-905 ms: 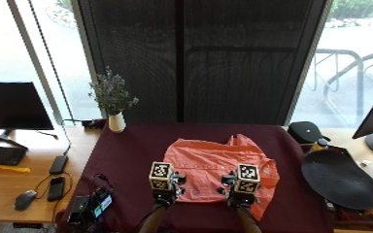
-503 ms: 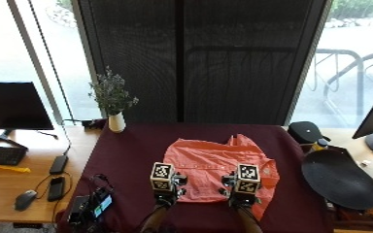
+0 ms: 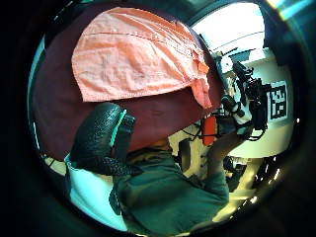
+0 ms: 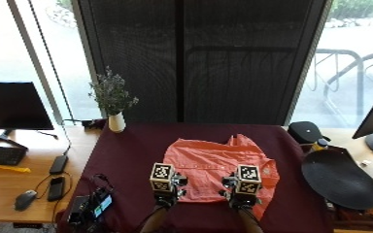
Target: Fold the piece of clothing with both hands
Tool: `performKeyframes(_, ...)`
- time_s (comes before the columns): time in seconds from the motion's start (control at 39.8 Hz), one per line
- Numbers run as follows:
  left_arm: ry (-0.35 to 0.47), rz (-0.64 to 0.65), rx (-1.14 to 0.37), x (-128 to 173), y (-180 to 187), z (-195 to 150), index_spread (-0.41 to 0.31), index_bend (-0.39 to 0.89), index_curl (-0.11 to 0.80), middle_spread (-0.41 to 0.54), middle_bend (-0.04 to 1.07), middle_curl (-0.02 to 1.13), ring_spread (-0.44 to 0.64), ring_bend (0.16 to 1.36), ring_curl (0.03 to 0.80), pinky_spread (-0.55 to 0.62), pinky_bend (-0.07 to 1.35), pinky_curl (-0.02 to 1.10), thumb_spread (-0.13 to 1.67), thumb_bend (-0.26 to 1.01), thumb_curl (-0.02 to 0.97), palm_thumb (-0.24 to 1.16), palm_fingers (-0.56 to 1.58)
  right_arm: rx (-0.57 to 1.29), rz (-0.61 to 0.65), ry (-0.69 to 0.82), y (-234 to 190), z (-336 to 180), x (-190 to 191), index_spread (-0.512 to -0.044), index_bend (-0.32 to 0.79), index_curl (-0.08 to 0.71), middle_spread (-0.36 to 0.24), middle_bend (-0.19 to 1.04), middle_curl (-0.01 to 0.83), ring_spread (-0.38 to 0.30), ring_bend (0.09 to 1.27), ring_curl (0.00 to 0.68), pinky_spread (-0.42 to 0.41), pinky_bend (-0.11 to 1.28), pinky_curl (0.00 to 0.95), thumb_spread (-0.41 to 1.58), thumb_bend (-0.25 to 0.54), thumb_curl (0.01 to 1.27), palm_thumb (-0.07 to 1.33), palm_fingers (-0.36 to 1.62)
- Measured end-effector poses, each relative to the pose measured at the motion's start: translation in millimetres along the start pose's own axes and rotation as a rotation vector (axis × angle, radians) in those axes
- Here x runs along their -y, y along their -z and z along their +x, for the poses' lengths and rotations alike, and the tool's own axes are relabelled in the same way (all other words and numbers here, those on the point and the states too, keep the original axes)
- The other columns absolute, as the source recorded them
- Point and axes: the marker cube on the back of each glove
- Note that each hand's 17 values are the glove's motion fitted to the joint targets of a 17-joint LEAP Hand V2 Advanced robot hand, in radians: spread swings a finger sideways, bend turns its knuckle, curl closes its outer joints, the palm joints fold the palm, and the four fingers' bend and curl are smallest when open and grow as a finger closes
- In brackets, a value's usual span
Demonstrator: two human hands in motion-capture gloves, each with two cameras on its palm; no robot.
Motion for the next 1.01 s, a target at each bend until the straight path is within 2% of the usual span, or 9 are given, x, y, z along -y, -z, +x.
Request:
performKeyframes(0.18,-0.02,0.013,0.012,0,-1,9,-0.091,0.12,0.221,-0.025,0.27,0.36,0.1,0.6,0.312,0.25,0.42,0.28,1.12,-0.01,0.274,0.38,0.43,-0.033,0.019,-0.022,2,25,-6,-0.363,0.12,0.23,0.006,0.2,0.287,0.171,0.29,0.221,0.254,0.6,0.317,1.16,0.041,0.26,0.46,0.27)
performKeyframes(0.3,-0.013,0.012,-0.004,3,-11,14,-0.091,0.12,0.231,-0.025,0.27,0.37,0.1,0.6,0.317,0.25,0.42,0.29,1.12,-0.02,0.285,0.38,0.42,0.0,-0.018,-0.054,-7,48,-11,-0.362,0.12,0.229,0.003,0.19,0.299,0.173,0.3,0.236,0.244,0.63,0.334,1.14,0.019,0.28,0.49,0.27)
performKeyframes(0.53,-0.008,-0.026,-0.018,14,-50,23,-0.091,0.13,0.249,-0.041,0.27,0.39,0.08,0.6,0.323,0.25,0.4,0.3,1.1,-0.01,0.308,0.43,0.45,0.047,-0.071,-0.124,-52,90,4,-0.36,0.12,0.231,0.0,0.19,0.315,0.176,0.3,0.252,0.23,0.66,0.349,1.1,-0.012,0.3,0.53,0.26)
performKeyframes(0.78,-0.018,-0.159,0.03,32,-101,25,-0.099,0.13,0.263,-0.058,0.26,0.4,0.06,0.59,0.328,0.23,0.39,0.32,1.07,-0.02,0.329,0.47,0.47,0.091,-0.166,-0.121,-109,109,32,-0.341,0.11,0.226,-0.001,0.19,0.325,0.166,0.34,0.273,0.209,0.67,0.355,1.06,-0.018,0.32,0.56,0.25)
performKeyframes(0.83,-0.014,-0.185,0.043,33,-108,23,-0.099,0.13,0.267,-0.06,0.25,0.4,0.06,0.59,0.329,0.23,0.39,0.32,1.06,-0.02,0.332,0.48,0.47,0.096,-0.171,-0.114,-117,110,35,-0.337,0.08,0.214,-0.006,0.18,0.323,0.131,0.42,0.3,0.194,0.67,0.354,1.06,-0.016,0.32,0.57,0.3)
performKeyframes(0.85,-0.009,-0.207,0.05,30,-107,23,-0.099,0.13,0.267,-0.061,0.25,0.4,0.06,0.59,0.33,0.23,0.39,0.32,1.06,-0.02,0.332,0.47,0.47,0.098,-0.173,-0.111,-121,111,37,-0.336,0.1,0.214,-0.002,0.17,0.321,0.136,0.4,0.287,0.195,0.67,0.351,1.06,-0.018,0.33,0.57,0.28)
performKeyframes(0.91,0.005,-0.271,0.053,17,-98,24,-0.102,0.14,0.273,-0.071,0.25,0.41,0.05,0.59,0.329,0.22,0.38,0.32,1.06,-0.02,0.338,0.49,0.48,0.096,-0.172,-0.107,-129,112,40,-0.333,0.04,0.191,-0.017,0.2,0.33,0.076,0.53,0.326,0.166,0.65,0.346,1.05,-0.018,0.33,0.58,0.38)
performKeyframes(0.93,0.009,-0.308,0.046,10,-92,25,-0.106,0.15,0.279,-0.073,0.24,0.41,0.05,0.58,0.329,0.22,0.38,0.32,1.06,-0.02,0.339,0.49,0.49,0.092,-0.167,-0.106,-132,112,42,-0.328,0.03,0.181,-0.019,0.2,0.331,0.06,0.55,0.325,0.154,0.65,0.344,1.05,-0.018,0.33,0.58,0.39)
performKeyframes(1.01,-0.04,-0.373,0.01,-3,-87,26,-0.128,0.21,0.308,-0.104,0.27,0.41,0.03,0.54,0.319,0.21,0.33,0.31,1.05,-0.02,0.344,0.5,0.57,0.077,-0.131,-0.105,-141,112,45,-0.316,0.01,0.153,-0.058,0.29,0.361,-0.023,0.66,0.36,0.111,0.62,0.334,1.04,-0.006,0.34,0.62,0.52)
